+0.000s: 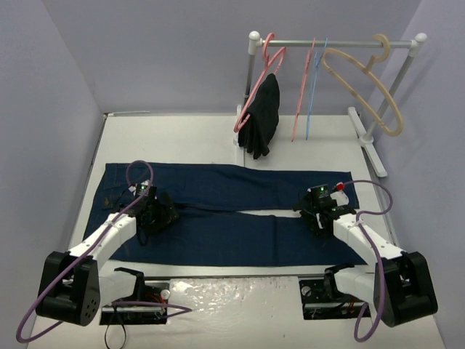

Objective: Place the trousers on the hanger
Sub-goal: Flatten out the trousers at the center of the board, then fold the trousers at the center of the board.

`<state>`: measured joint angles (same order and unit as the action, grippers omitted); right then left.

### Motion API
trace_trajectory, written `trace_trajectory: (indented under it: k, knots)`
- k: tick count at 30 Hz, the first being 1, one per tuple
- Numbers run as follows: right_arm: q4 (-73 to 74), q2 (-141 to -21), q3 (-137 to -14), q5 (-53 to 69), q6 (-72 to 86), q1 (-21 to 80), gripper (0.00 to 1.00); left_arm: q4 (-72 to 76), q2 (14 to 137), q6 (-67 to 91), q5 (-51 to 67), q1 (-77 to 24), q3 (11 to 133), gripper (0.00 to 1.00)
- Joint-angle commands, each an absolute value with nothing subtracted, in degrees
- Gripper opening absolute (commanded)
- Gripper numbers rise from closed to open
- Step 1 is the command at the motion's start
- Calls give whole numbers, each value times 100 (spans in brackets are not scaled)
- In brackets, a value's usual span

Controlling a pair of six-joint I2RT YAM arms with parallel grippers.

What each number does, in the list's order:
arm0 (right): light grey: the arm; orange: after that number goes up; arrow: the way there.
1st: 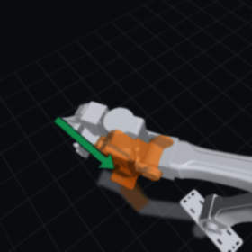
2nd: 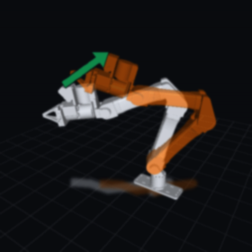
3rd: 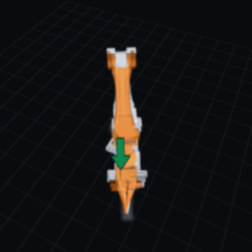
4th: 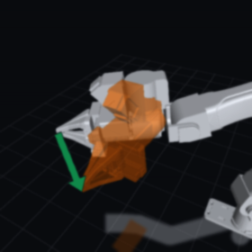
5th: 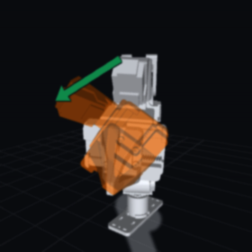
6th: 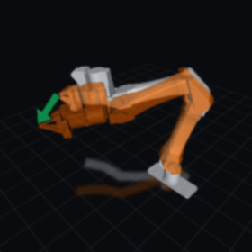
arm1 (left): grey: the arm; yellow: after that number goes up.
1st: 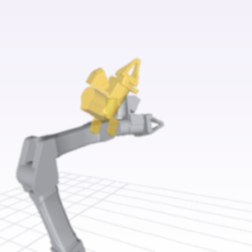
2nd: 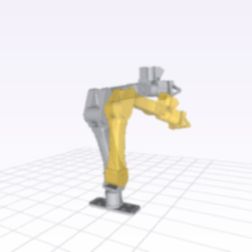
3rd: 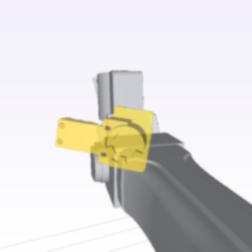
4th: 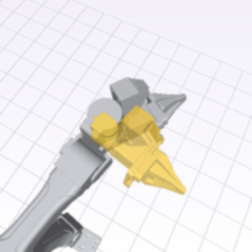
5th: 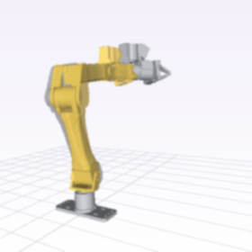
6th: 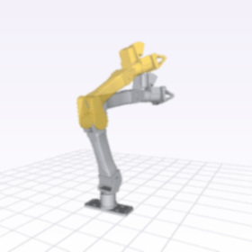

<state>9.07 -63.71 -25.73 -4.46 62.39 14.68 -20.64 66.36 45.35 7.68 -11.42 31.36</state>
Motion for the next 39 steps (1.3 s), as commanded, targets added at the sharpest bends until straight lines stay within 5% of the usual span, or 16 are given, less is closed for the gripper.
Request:
trace_trajectory:
  k: [1,15,25,39]
  knots:
    - [878,-6949,-2880,-683,5650,790,78,-1408,6992,5052,960,-1285,3022,78]
    - [800,-7697,-3965,-1459,4415,-427,79,-756,7621,6421,340,-2570,3211,78]
    - [1377,-6955,-4766,-1174,3367,33,80,-2814,6237,5390,-694,-2533,4160,80]
    - [2180,-5676,-4377,269,2684,694,100,-4731,5070,6692,-883,-1395,3216,97]
